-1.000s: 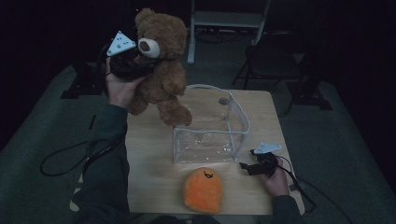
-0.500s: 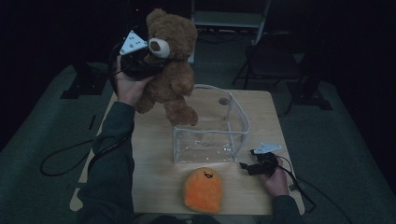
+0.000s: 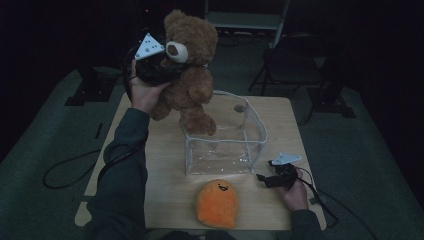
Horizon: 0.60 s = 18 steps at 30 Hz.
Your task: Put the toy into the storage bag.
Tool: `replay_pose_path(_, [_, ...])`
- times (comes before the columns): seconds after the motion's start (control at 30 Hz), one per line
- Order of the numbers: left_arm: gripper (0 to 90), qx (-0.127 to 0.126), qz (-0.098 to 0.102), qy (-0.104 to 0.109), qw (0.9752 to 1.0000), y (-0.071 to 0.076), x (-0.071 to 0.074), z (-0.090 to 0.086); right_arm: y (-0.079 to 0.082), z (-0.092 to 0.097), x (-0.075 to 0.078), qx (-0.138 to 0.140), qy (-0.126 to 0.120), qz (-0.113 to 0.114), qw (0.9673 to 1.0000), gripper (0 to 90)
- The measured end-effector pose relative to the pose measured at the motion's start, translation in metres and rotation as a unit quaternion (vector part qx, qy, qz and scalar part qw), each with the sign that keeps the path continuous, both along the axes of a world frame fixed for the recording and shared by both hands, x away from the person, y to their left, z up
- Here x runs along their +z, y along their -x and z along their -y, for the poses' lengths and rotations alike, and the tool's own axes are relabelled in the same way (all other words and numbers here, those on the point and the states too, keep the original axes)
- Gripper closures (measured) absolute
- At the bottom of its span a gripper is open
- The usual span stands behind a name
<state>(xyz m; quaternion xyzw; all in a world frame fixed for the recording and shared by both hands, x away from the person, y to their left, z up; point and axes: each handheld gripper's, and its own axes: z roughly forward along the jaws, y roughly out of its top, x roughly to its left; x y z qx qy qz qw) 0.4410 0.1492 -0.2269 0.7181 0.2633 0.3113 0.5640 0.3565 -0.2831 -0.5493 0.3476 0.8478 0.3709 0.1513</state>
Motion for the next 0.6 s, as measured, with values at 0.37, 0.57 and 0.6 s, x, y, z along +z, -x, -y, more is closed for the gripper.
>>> replay_pose_path(0.37, [47.1, -0.013, 0.007, -0.007, 0.9999, 0.000, 0.004, 0.012, 0.000, 0.000, 0.000, -0.001, 0.000, 0.000, 1.0000, 18.4])
replay_pose_path(0.57, [47.1, -0.017, 0.011, -0.014, 0.9997, 0.000, 0.004, 0.019, 0.000, 0.000, 0.000, -0.001, 0.000, 0.000, 1.0000, 18.3])
replay_pose_path(0.6, [47.1, -0.017, 0.012, -0.021, 0.9996, -0.001, 0.004, 0.022, 0.000, 0.000, 0.000, -0.001, 0.000, 0.000, 1.0000, 18.4])
